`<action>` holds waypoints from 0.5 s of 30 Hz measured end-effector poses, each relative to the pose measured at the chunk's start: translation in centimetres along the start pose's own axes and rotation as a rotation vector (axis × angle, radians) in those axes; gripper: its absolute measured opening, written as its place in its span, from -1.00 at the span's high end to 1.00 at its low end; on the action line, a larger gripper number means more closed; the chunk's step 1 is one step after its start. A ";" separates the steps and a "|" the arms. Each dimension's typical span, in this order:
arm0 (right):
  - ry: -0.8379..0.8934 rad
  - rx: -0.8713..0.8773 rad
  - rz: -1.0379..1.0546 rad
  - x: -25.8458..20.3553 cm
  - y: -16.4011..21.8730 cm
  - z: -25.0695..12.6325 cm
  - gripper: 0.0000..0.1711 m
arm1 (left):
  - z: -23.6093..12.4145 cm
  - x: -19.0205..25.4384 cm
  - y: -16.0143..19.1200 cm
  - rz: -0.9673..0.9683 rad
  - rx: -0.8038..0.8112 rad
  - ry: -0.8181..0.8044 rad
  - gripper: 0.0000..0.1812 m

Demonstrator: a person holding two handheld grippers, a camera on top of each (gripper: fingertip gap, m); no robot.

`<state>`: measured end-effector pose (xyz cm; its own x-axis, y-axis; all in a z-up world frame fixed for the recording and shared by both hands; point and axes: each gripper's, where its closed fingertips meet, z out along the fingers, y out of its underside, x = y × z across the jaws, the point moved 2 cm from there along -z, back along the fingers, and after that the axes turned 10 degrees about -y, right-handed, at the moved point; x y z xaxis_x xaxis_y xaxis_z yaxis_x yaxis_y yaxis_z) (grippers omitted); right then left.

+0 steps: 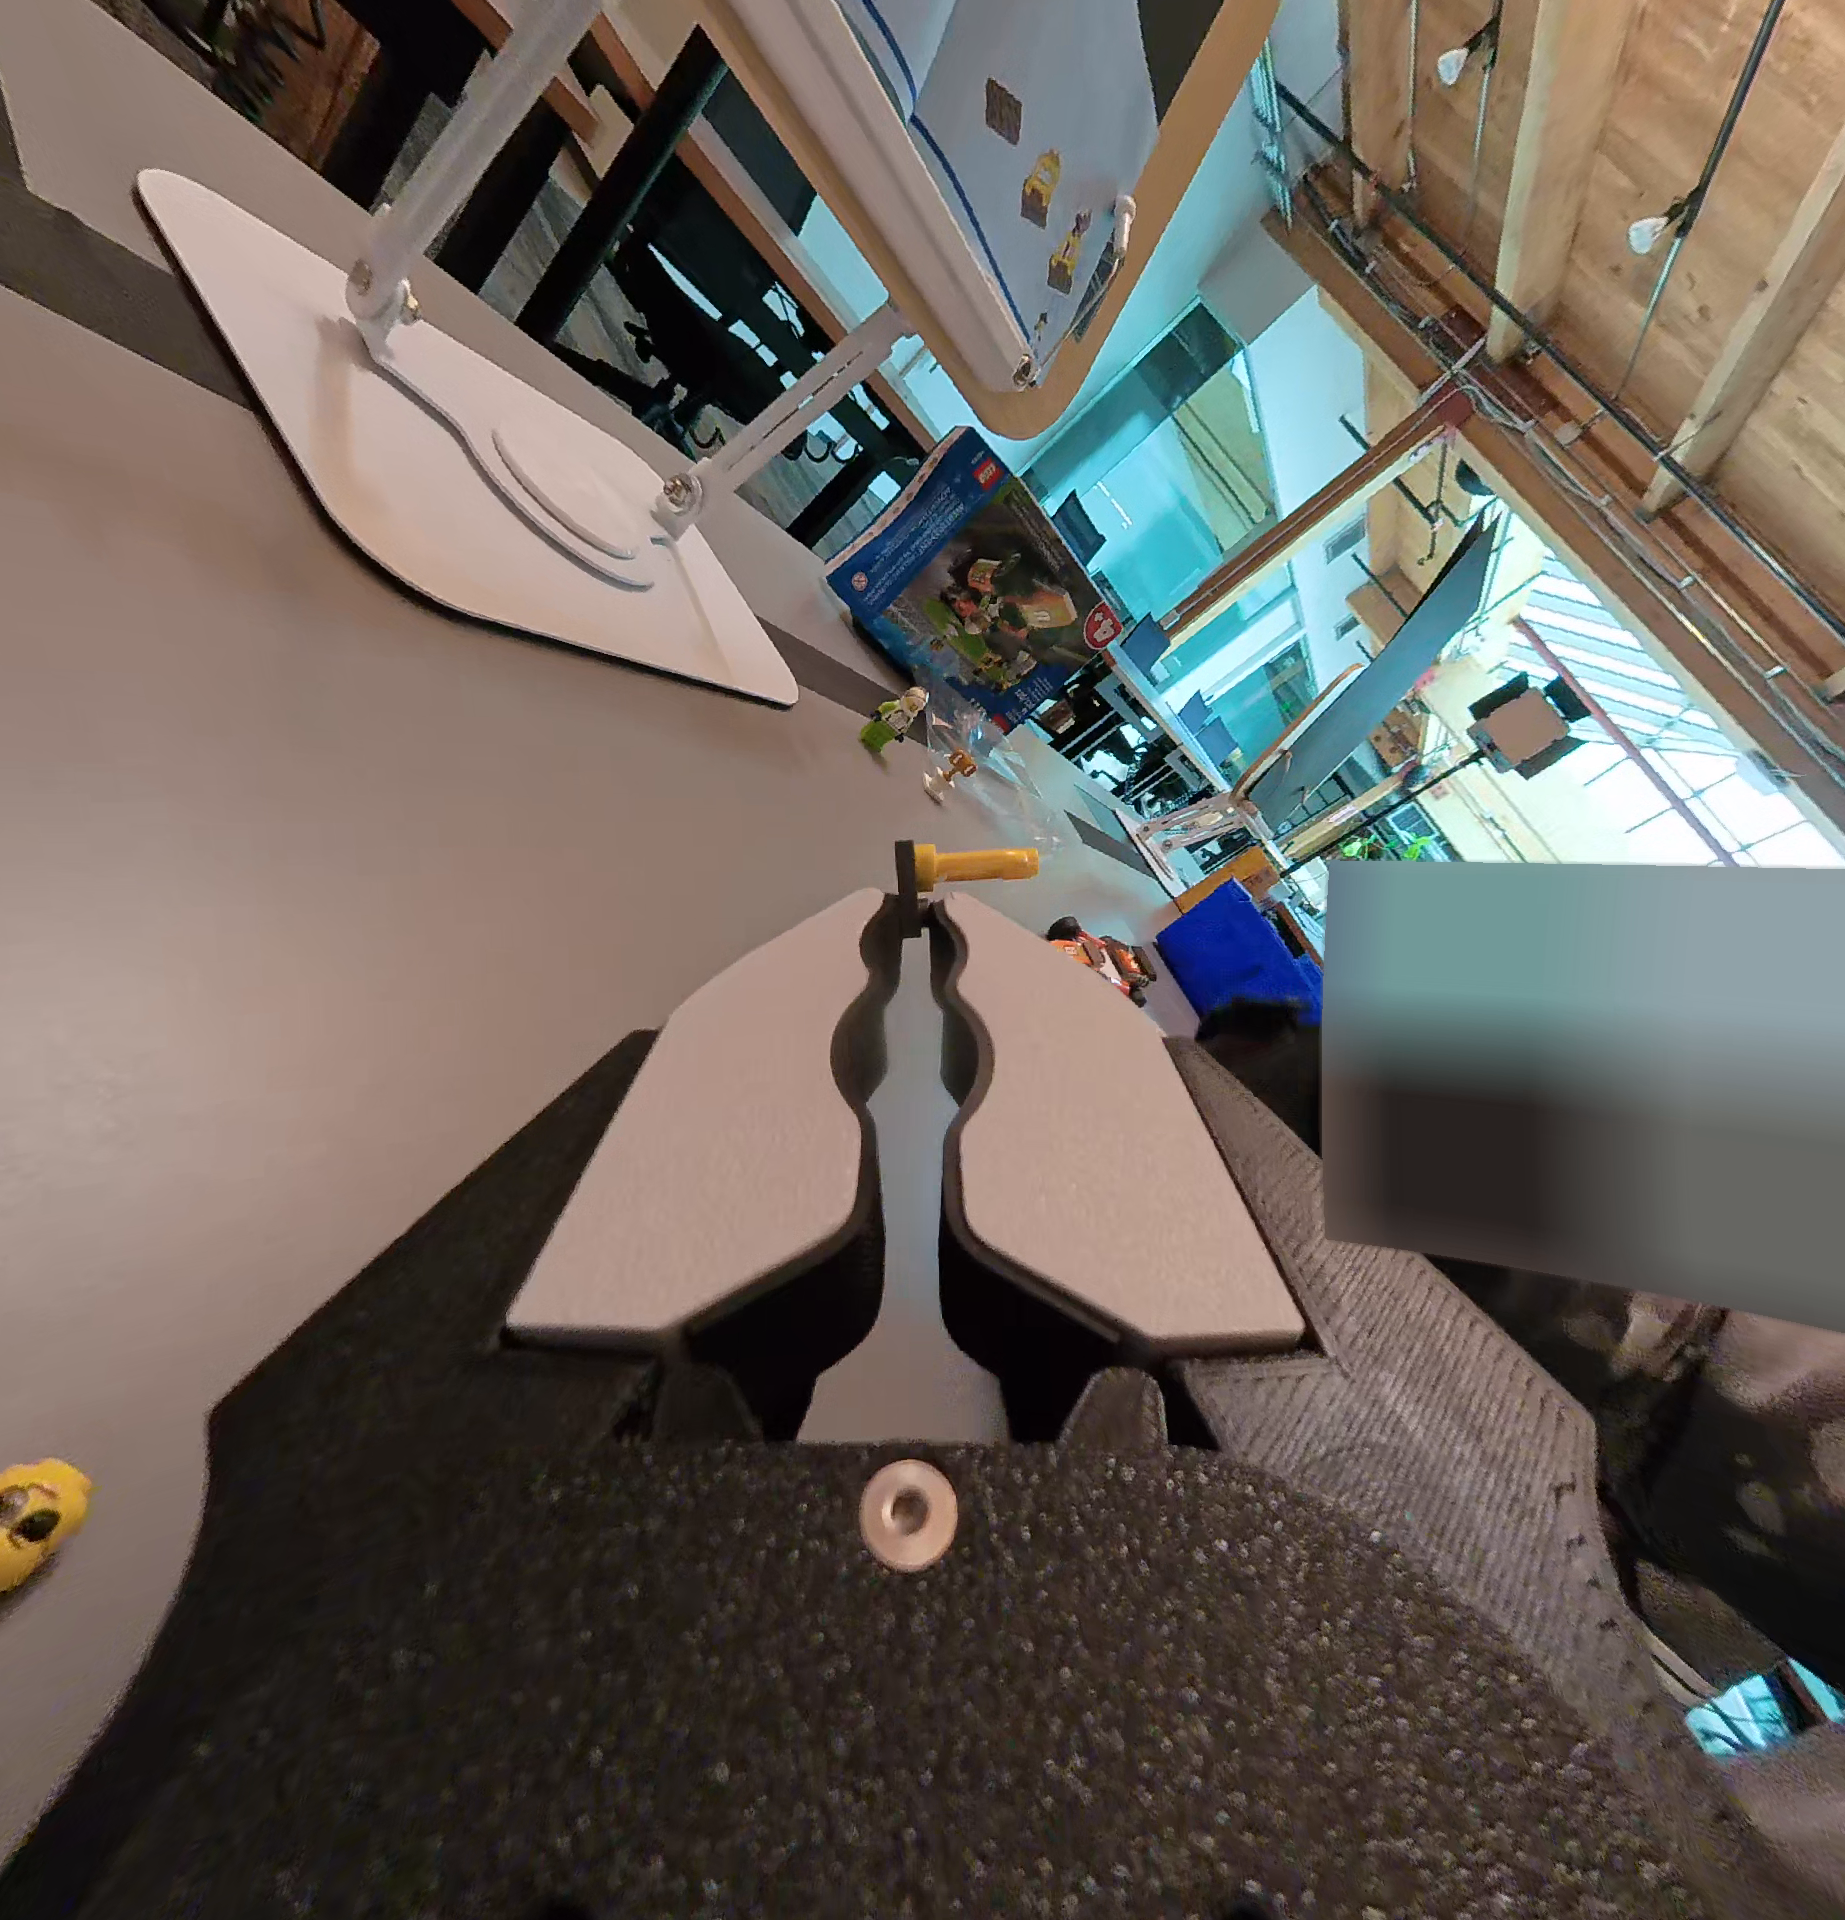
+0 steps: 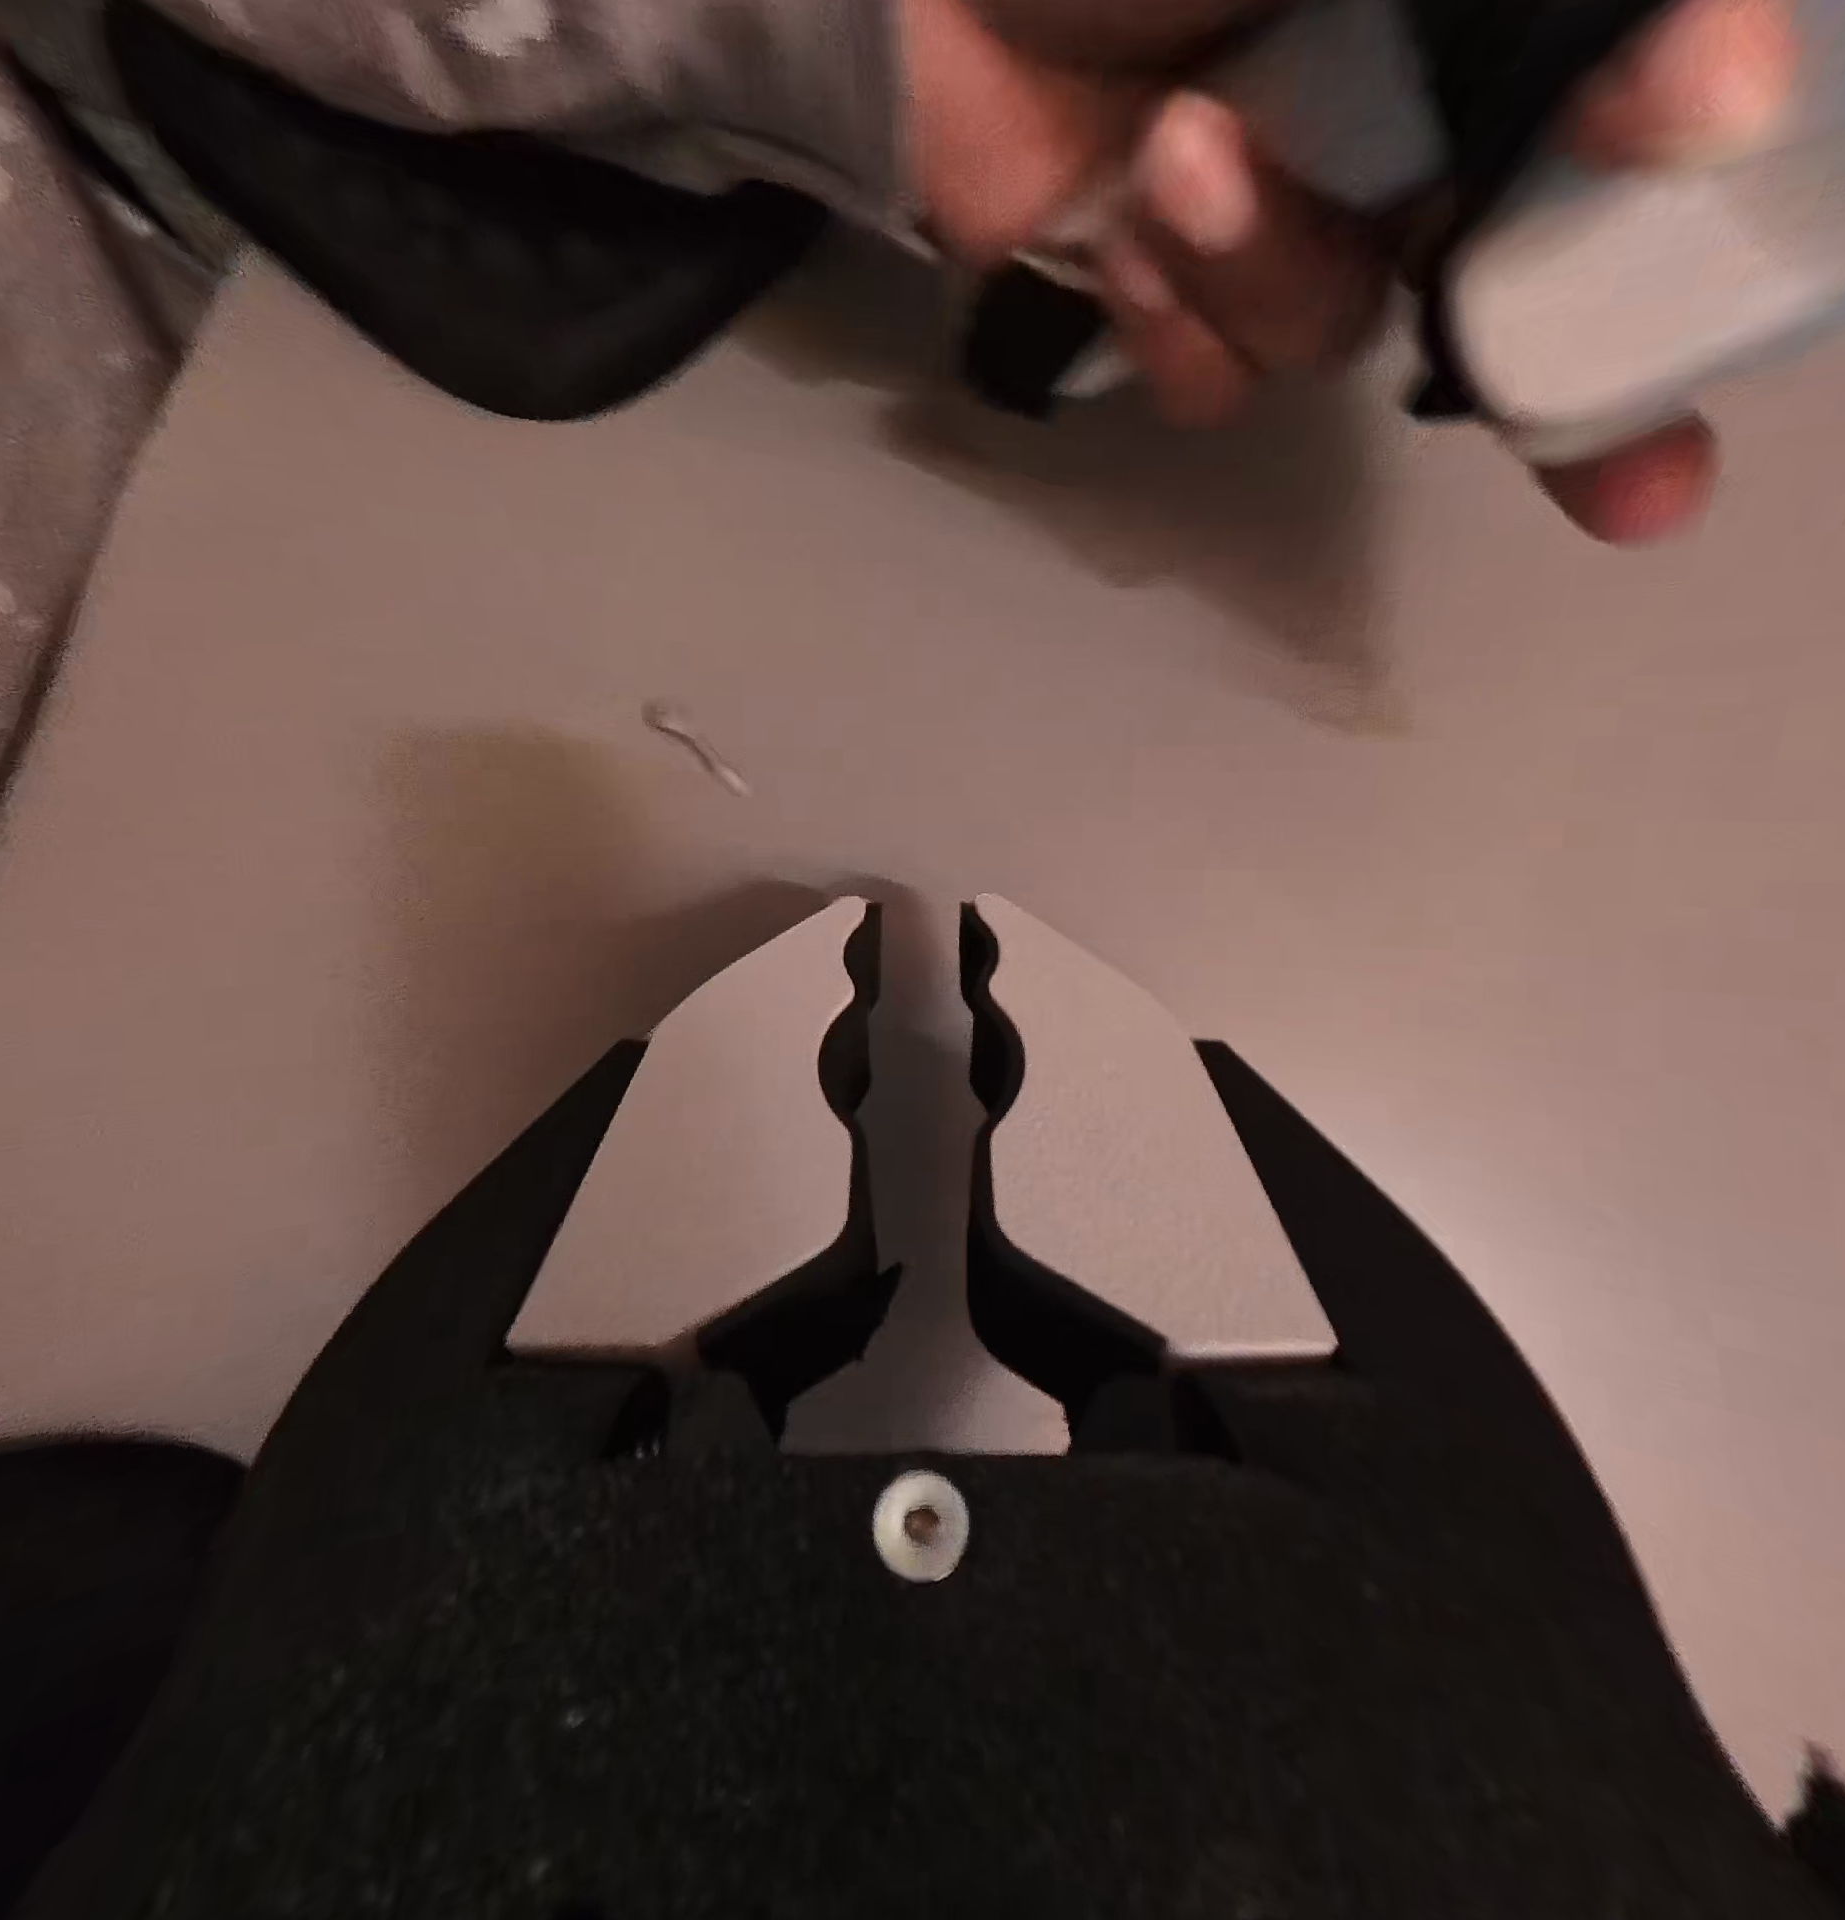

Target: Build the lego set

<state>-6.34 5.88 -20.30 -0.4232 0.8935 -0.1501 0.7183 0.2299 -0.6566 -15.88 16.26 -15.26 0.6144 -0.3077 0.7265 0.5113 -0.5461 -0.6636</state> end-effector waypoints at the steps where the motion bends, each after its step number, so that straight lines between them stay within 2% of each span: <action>1: -0.010 0.004 -0.029 -1.2 -0.6 0.6 0.84 | 0.0 0.1 0.1 0.000 -0.002 0.004 0.94; 7: -0.058 -0.126 -0.243 -4.7 -2.9 3.6 0.81 | 0.2 0.3 0.4 0.014 -0.012 0.013 0.94; 15: -0.213 -0.330 -0.281 -4.6 -2.8 5.9 0.80 | 0.0 -0.2 -0.2 0.032 0.001 0.005 0.94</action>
<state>-9.70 -1.14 -22.11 -0.7052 0.6882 -0.1708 0.6820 0.5923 -0.4290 -16.12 16.41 -15.28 0.6274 -0.3286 0.7060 0.4924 -0.5350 -0.6865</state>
